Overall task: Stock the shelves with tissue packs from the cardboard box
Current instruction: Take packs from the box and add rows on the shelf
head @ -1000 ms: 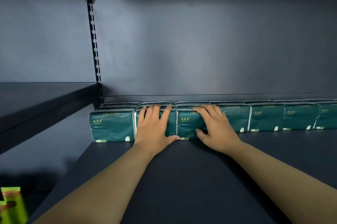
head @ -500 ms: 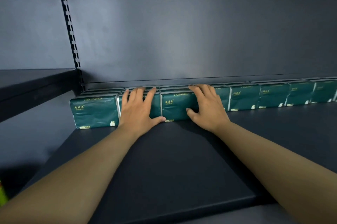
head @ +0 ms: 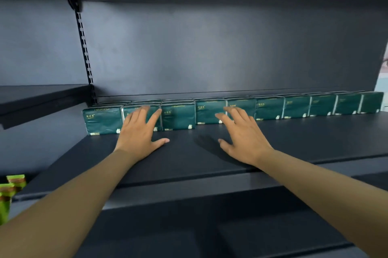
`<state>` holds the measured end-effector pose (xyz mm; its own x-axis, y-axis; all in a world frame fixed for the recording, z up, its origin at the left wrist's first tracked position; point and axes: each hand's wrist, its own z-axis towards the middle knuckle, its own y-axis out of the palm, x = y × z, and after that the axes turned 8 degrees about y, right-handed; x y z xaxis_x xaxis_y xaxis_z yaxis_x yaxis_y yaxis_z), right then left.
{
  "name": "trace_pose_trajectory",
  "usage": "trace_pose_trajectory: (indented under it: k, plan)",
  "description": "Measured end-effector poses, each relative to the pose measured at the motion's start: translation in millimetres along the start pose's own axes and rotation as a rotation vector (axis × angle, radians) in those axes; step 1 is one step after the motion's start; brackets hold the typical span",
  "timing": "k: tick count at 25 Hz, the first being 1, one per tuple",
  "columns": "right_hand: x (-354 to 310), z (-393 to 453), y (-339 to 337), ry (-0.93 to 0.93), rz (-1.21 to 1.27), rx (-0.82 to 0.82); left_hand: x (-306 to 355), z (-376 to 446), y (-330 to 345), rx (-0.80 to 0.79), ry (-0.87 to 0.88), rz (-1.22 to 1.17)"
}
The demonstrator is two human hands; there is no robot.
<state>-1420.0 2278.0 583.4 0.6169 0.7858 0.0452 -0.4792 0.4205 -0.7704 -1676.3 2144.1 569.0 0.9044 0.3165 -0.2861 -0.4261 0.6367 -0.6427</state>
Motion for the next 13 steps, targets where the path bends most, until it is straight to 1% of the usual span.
trace_pose_trajectory:
  k: [2, 5, 8, 10, 13]
  plan:
    - [23, -32, -23, -0.011, 0.026, -0.013, 35, -10, -28, -0.005, -0.003, 0.009]
    - [53, -82, -49, 0.002, 0.125, -0.020, 95, -32, -64, 0.040, -0.060, -0.007]
    - [82, -144, -59, -0.006, 0.200, -0.047, 167, -79, -78, 0.046, -0.075, -0.029]
    - [98, -185, -53, -0.020, 0.226, -0.074, 215, -119, -73, -0.009, -0.078, -0.048]
    - [118, -248, -25, -0.038, 0.251, -0.192, 281, -185, -52, -0.160, -0.078, -0.072]
